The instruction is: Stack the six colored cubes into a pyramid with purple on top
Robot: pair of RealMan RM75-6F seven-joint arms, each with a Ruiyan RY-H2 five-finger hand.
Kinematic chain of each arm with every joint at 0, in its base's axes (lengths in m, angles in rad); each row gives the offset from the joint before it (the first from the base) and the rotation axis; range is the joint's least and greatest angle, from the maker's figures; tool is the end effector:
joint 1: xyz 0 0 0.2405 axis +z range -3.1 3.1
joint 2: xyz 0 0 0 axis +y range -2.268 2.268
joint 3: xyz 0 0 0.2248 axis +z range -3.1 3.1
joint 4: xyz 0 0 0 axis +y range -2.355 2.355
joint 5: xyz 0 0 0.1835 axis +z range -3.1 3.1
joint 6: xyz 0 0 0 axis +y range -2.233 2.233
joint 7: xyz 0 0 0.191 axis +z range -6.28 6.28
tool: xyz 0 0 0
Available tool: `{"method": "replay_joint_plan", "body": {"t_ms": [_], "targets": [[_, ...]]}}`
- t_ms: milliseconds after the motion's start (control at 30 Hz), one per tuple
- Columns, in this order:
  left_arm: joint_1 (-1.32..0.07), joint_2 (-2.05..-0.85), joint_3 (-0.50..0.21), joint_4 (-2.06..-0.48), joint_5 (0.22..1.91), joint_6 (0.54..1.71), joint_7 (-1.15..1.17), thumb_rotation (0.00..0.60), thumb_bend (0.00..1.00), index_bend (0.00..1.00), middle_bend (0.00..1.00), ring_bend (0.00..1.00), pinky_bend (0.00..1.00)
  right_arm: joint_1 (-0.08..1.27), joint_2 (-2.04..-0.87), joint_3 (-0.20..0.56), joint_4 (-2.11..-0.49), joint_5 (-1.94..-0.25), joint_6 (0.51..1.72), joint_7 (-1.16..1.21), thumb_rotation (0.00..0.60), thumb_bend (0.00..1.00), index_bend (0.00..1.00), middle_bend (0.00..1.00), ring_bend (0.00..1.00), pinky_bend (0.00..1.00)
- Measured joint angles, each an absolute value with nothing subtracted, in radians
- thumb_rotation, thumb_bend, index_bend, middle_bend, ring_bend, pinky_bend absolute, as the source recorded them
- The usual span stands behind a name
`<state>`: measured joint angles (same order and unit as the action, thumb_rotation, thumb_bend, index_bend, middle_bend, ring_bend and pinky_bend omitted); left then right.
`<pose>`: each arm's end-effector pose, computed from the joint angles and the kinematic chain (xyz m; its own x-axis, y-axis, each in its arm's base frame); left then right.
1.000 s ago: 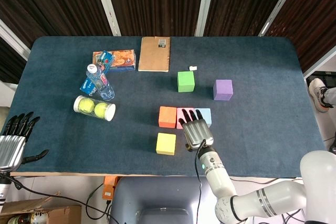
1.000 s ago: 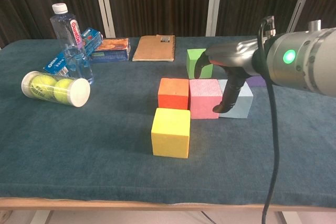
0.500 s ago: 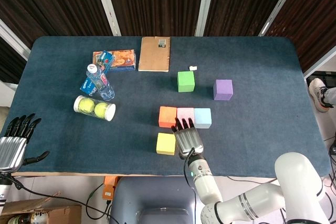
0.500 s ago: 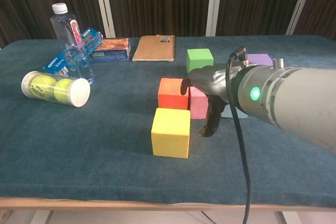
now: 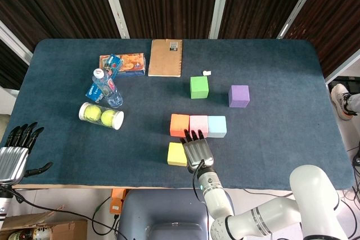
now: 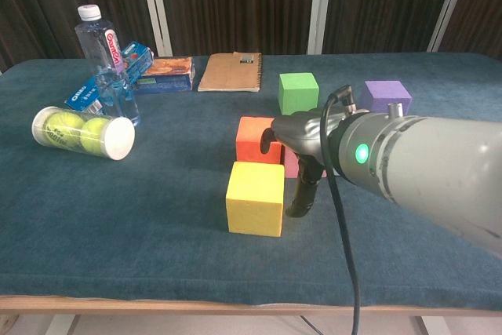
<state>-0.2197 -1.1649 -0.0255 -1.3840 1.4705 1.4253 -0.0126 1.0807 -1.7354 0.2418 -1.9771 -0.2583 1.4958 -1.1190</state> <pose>-0.2881 0.2623 0.1691 0.5445 -0.0007 0.8388 0.8362 -0.0778 -0.5429 -0.0330 -0.2917 -0.0435 0.6038 -0.4363 0.6671 -0.7952 -0.2717 0.5421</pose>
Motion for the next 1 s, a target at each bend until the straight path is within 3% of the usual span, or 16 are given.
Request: {"method": "replay_joint_plan", "body": {"t_ms": [300,733,1000], "targets": [[-0.216,-1.165,-0.031,-1.380,1.470,1.420,-0.017,0.476,0.14,0.15,0.05,0.00,0.09,1.083,-1.773,0.244,-1.934,-0.262,1.487,-1.122,0.600,0.14,0.20,0.00,0.00,0.00],[-0.207,-1.167,-0.035,-1.364,1.471,1.411,-0.036,0.476,0.14,0.15,0.05,0.00,0.09,1.069,-1.826,0.246,-1.843,-0.304,1.463,-1.101,0.600,0.14,0.37,0.00,0.00,0.00],[-0.204,-1.170,-0.039,-1.355,1.470,1.407,-0.042,0.475,0.14,0.15,0.05,0.00,0.09,1.050,-1.821,0.250,-1.839,-0.341,1.455,-1.085,0.600,0.27,0.50,0.00,0.00,0.00]]}}
